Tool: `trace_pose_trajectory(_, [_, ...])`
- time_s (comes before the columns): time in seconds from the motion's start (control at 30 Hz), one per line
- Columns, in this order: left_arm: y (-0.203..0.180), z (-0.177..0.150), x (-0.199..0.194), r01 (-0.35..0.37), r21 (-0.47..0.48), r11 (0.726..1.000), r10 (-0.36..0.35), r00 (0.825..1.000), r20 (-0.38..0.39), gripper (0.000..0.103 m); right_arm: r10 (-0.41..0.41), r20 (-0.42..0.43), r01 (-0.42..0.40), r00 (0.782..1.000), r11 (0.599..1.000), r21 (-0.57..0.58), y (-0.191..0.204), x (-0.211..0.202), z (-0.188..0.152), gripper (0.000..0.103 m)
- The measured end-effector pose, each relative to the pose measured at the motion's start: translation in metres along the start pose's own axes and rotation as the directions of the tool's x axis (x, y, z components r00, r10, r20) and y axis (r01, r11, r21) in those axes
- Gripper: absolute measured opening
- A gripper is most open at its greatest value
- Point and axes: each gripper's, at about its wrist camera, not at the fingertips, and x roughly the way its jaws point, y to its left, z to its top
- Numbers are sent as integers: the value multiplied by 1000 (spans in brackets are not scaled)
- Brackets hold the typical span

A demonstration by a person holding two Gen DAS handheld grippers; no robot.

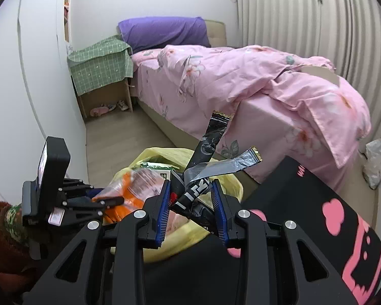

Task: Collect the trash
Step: 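Carry the chip bag and wrapper strips over the yellow bag and open both grippers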

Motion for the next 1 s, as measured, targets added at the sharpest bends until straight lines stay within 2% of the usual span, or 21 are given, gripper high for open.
trace_pose_trajectory(0.07, [1, 8, 12, 28, -13, 1000, -28, 999, -25, 21, 31, -27, -31, 999, 999, -9, -4, 19, 9, 31])
trace_pose_trajectory(0.13, [2, 14, 20, 26, -14, 1000, -27, 999, -38, 19, 66, -53, -67, 996, 998, -18, -7, 31, 13, 31])
trace_pose_trajectory(0.23, [4, 21, 32, 43, -36, 998, -45, 998, -43, 19, 124, -130, -134, 984, 989, -65, -5, 64, 15, 31])
trace_pose_trajectory(0.33, [8, 27, 44, 67, -78, 995, -70, 996, -49, 18, 150, -241, -181, 959, 977, -112, 0, 102, 8, 31])
trace_pose_trajectory(0.37, [10, 28, 46, 74, -92, 993, -79, 996, -46, 18, 141, -300, -188, 943, 973, -132, 1, 121, 2, 31])
trace_pose_trajectory(0.5, [15, 36, 51, 98, -126, 987, -102, 995, -20, 18, 131, -386, -199, 913, 970, -141, 1, 151, -8, 31])
trace_pose_trajectory(0.6, [17, 43, 58, 106, -134, 985, -108, 994, -11, 18, 124, -407, -191, 905, 973, -128, -3, 159, -13, 31])
trace_pose_trajectory(0.8, [19, 44, 61, 128, -158, 979, -131, 991, -7, 18, 108, -406, -154, 907, 985, -82, -9, 161, -17, 31])
trace_pose_trajectory(0.93, [22, 34, 48, 144, -176, 974, -146, 989, 2, 18, 157, -413, -209, 897, 974, -85, 2, 158, -20, 31])
trace_pose_trajectory(1.0, [25, 29, 45, 144, -190, 971, -146, 989, 1, 19, 156, -406, -211, 900, 973, -93, 7, 157, -20, 31])
